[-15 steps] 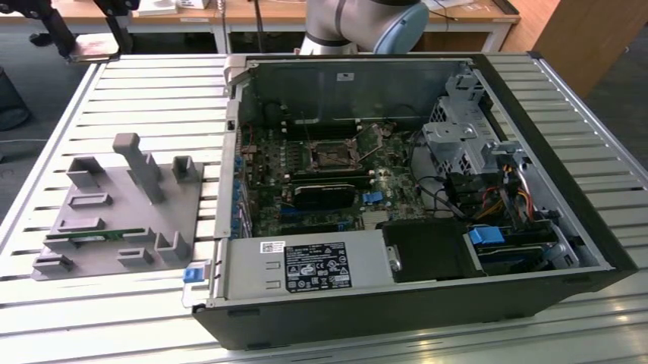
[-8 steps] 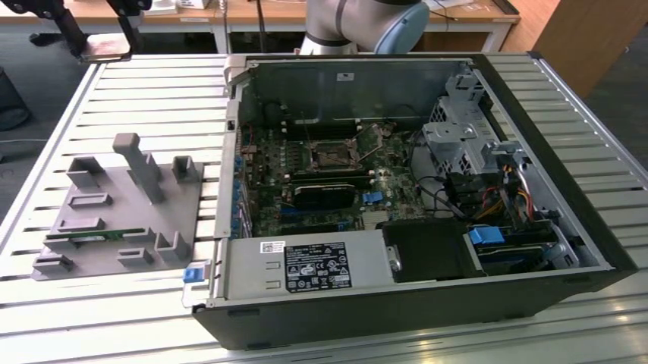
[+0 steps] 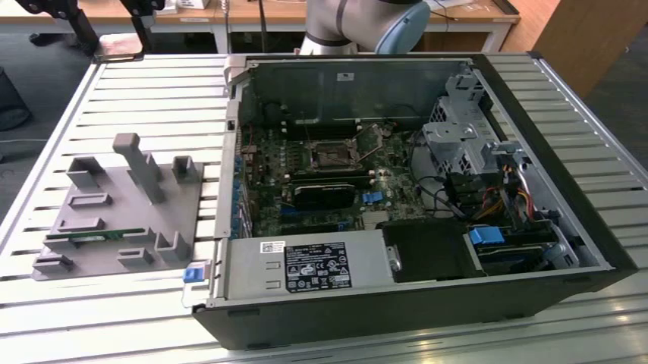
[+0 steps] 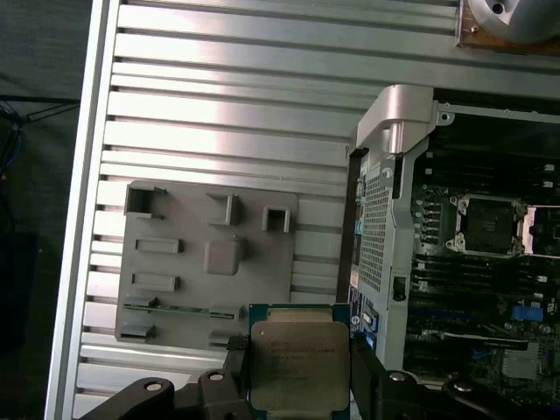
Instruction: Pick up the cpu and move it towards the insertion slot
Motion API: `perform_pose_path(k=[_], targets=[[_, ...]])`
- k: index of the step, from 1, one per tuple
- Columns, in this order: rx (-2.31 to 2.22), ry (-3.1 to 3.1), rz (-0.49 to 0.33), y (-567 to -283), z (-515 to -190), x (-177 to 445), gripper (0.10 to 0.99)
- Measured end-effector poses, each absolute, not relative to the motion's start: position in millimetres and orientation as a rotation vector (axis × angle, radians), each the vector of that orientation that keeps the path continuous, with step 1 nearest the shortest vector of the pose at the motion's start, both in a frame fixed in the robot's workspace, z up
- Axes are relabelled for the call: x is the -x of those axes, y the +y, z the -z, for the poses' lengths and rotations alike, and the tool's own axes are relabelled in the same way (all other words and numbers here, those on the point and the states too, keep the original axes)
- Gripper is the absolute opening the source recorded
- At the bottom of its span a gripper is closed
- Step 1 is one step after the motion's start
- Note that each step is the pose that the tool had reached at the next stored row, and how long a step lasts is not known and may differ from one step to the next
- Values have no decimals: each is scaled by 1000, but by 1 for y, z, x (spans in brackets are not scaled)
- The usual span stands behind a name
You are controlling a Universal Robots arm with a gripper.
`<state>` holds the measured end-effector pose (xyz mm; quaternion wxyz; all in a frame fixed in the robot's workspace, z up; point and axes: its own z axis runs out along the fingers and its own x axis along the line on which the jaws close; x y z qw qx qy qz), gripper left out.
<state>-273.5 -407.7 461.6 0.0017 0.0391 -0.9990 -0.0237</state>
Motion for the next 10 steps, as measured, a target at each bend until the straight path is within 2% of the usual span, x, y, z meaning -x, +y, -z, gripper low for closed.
perform_pose_path(k=[10], targets=[[-127,-3135,75,-408,-462,261,541]])
